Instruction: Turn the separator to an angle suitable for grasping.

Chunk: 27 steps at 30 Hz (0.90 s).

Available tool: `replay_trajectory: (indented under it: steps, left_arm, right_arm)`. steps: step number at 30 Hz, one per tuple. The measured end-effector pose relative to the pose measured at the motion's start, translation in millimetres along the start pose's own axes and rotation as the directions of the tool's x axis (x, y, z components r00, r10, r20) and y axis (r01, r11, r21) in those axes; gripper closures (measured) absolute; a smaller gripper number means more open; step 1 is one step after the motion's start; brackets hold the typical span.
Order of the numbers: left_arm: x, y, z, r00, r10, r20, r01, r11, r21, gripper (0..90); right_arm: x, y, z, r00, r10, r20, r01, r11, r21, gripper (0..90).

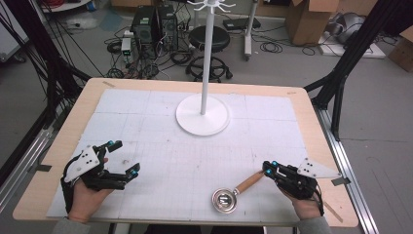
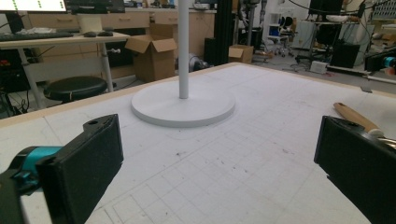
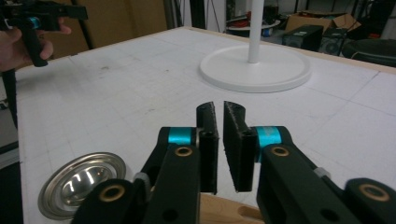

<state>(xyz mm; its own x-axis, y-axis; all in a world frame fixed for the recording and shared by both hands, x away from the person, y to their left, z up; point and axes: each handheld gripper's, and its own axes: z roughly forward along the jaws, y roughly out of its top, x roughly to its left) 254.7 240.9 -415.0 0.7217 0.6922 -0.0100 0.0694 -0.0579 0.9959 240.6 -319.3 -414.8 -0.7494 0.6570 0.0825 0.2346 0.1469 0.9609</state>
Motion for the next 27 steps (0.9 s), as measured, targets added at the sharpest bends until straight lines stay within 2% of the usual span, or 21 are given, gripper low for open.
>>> replay_trajectory:
  steps: [1, 4, 10, 15, 20, 27]
  left_arm:
    - [0.3, -0.1, 0.2, 1.0, 0.0, 0.0, 0.0, 1.0, 0.001, 1.8]
    - [0.7, -0.3, 0.5, 1.0, -0.001, -0.003, 0.001, 1.0, 0.0, 1.8]
    - [1.5, -0.5, 0.7, 1.0, 0.005, -0.005, -0.005, 1.0, 0.006, 1.8]
    - [1.8, -0.9, 1.9, 1.0, 0.003, -0.005, -0.003, 1.0, 0.009, 1.8]
    - [1.9, -1.3, 2.8, 1.0, 0.003, -0.004, -0.003, 0.9999, 0.011, 1.8]
    - [1.5, -1.3, 3.2, 1.0, 0.003, -0.004, -0.003, 0.9999, 0.015, 1.8]
  right_arm:
    - [-0.1, -0.2, -0.5, 1.0, 0.002, 0.005, -0.002, 1.0, 0.007, 89.3]
    - [-0.7, -1.3, -1.1, 1.0, 0.009, -0.004, -0.009, 1.0, 0.028, 89.9]
    - [1.5, -2.7, 0.1, 0.9993, -0.023, -0.029, 0.026, 0.996, 0.084, 90.0]
    - [2.2, -5.9, 5.6, 0.9981, -0.035, -0.05, 0.043, 0.987, 0.153, 90.0]
    - [0.9, -8.8, 7.9, 0.9984, -0.028, -0.049, 0.037, 0.981, 0.189, 90.0]
    - [0.0, -14.4, 12.5, 0.9984, -0.012, -0.055, 0.026, 0.966, 0.256, 90.0]
